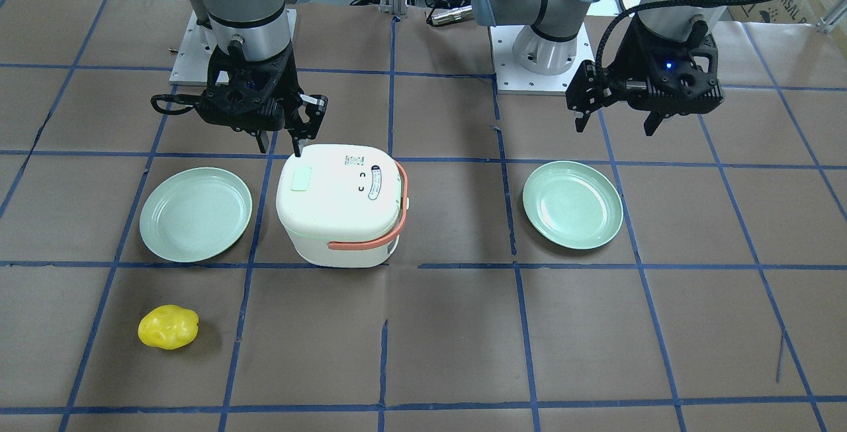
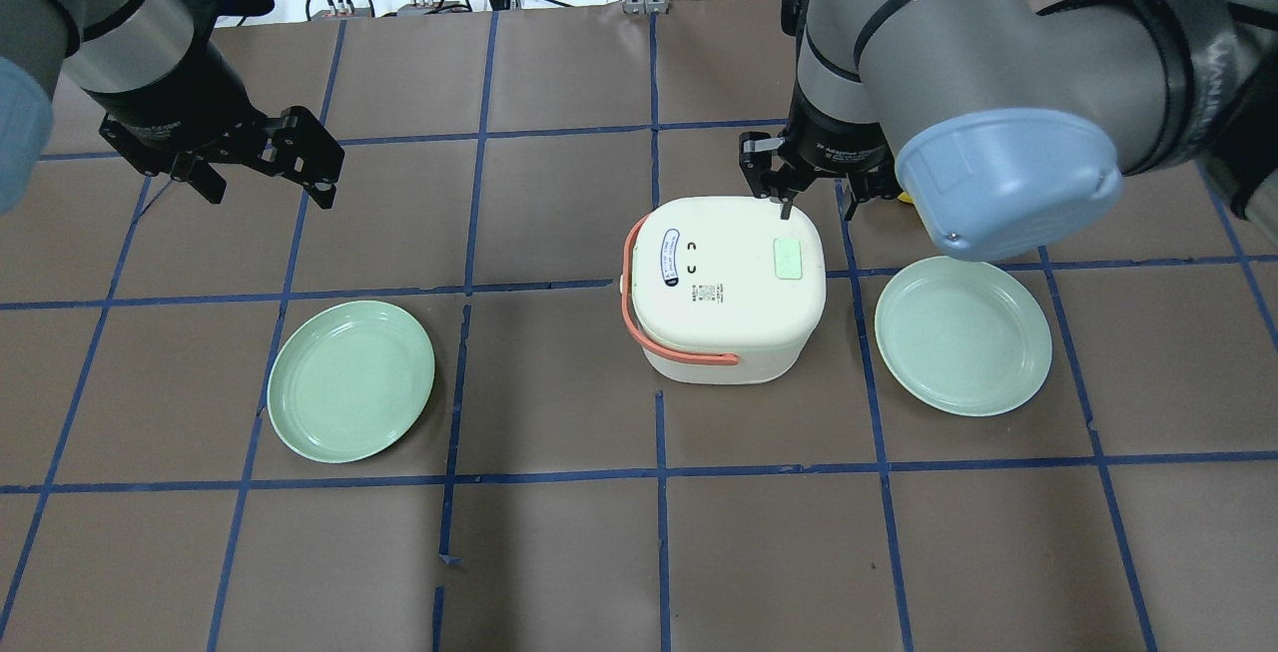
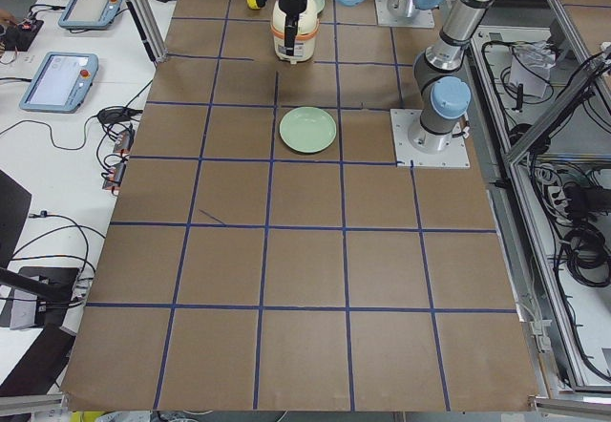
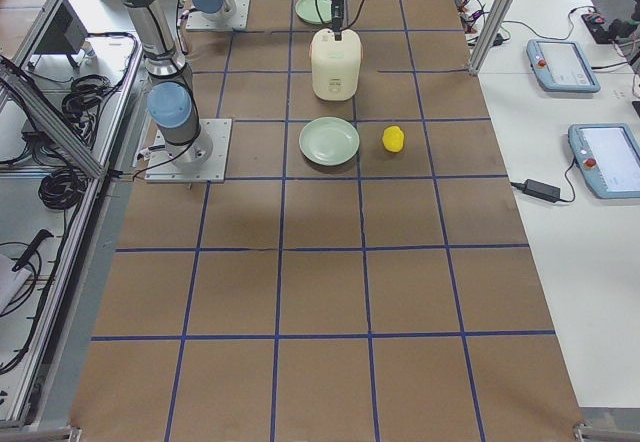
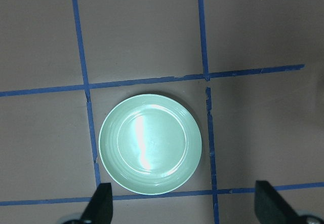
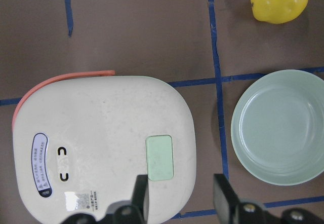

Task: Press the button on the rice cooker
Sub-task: 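Move the right gripper over the rice cooker's green button and lower, then press down on the green button with the right gripper fingertips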

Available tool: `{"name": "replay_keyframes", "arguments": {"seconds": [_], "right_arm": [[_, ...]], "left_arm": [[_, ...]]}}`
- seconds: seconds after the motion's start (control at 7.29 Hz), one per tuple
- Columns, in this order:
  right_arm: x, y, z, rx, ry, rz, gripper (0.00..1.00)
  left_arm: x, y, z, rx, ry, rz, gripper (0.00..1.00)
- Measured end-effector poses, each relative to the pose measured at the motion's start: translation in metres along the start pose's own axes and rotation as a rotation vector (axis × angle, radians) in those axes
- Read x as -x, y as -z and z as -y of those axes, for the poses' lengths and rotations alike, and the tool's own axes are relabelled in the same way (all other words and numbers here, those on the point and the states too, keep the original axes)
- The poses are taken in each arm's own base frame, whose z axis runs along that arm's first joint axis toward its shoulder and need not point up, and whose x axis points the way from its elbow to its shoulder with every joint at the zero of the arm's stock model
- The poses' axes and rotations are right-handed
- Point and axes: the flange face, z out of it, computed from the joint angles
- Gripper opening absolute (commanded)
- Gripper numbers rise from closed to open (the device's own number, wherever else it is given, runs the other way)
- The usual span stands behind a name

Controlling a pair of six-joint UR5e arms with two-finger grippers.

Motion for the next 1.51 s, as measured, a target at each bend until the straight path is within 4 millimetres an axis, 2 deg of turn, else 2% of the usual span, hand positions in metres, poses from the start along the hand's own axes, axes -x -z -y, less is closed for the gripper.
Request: {"name": "replay_keyframes", "arguments": {"seconds": [0.41,0.96,1.51], "right_arm": [[0.004,-0.029,-0.006,0.053,0.025,0.046,0.14],[0.001,-0.048,-0.008,0.048,0.069,0.053,0.14],[0.004,-0.064,0.0,0.026,0.101,0.061,0.15]], "left_arm": [[0.0,0.0,0.0,0.0,0.0,0.0,1.0],[0.0,0.0,0.0,0.0,0.001,0.0,1.0],[0.0,0.0,0.0,0.0,0.0,0.0,1.0]]}}
